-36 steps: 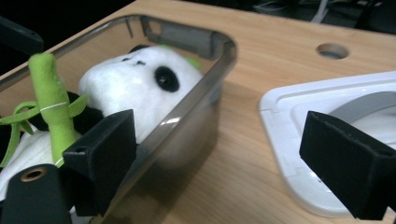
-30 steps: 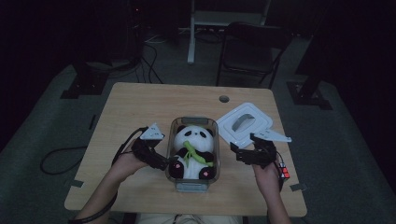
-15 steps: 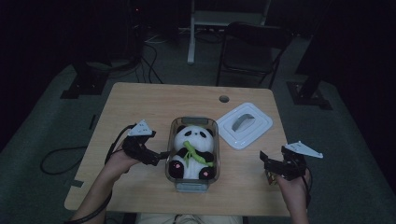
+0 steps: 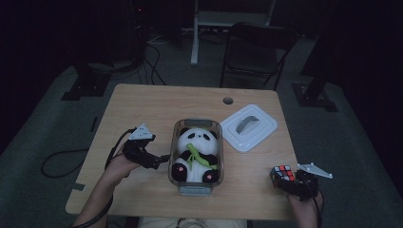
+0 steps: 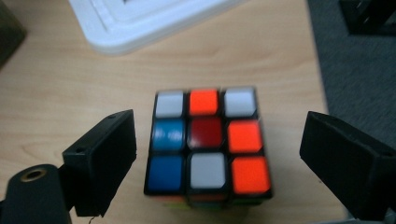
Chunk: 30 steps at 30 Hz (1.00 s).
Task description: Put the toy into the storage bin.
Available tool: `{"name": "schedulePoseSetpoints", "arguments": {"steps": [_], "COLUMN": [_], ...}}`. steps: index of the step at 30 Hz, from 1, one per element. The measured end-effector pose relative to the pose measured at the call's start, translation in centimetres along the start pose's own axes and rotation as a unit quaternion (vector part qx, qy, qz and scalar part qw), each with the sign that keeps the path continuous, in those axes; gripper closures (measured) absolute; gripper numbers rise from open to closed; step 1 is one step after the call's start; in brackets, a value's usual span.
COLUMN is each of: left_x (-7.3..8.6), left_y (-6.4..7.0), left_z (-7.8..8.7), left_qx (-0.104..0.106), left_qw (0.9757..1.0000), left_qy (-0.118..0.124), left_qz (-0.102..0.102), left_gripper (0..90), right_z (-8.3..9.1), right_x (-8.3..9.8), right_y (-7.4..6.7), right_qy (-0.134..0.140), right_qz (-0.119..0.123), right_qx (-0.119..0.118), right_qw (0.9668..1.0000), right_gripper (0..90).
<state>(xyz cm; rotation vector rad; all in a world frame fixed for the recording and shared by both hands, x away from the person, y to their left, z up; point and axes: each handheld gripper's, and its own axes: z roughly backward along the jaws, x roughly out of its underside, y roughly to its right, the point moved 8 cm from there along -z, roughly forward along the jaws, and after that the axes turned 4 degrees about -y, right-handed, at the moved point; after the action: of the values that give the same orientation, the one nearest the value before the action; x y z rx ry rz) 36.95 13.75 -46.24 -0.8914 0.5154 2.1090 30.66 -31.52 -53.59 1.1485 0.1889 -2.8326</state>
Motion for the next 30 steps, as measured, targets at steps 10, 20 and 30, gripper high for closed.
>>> {"name": "schedulePoseSetpoints", "arguments": {"steps": [10,20,30], "left_x": [0.1,0.2,0.1], "left_y": [0.0,-0.1,-0.3], "left_z": [-0.1,-0.1,-0.2], "left_qx": [0.001,0.000,-0.004], "left_qw": [1.0000,1.0000,1.0000], "left_qy": [-0.004,-0.005,-0.007], "left_qz": [-0.001,-0.001,-0.004], "left_gripper": [1.1,1.1,1.1], "right_z": [-2.5,-2.4,-1.7], "right_x": [2.2,1.5,-3.0], "right_y": [-0.5,-0.4,-2.7], "right_qy": [-0.032,-0.033,-0.011], "right_qz": [-0.005,0.031,0.080], "right_qx": [-0.005,0.011,-0.031], "right_qw": [0.9995,0.9989,0.9963], "right_gripper": [18.3,33.6,33.6]}}
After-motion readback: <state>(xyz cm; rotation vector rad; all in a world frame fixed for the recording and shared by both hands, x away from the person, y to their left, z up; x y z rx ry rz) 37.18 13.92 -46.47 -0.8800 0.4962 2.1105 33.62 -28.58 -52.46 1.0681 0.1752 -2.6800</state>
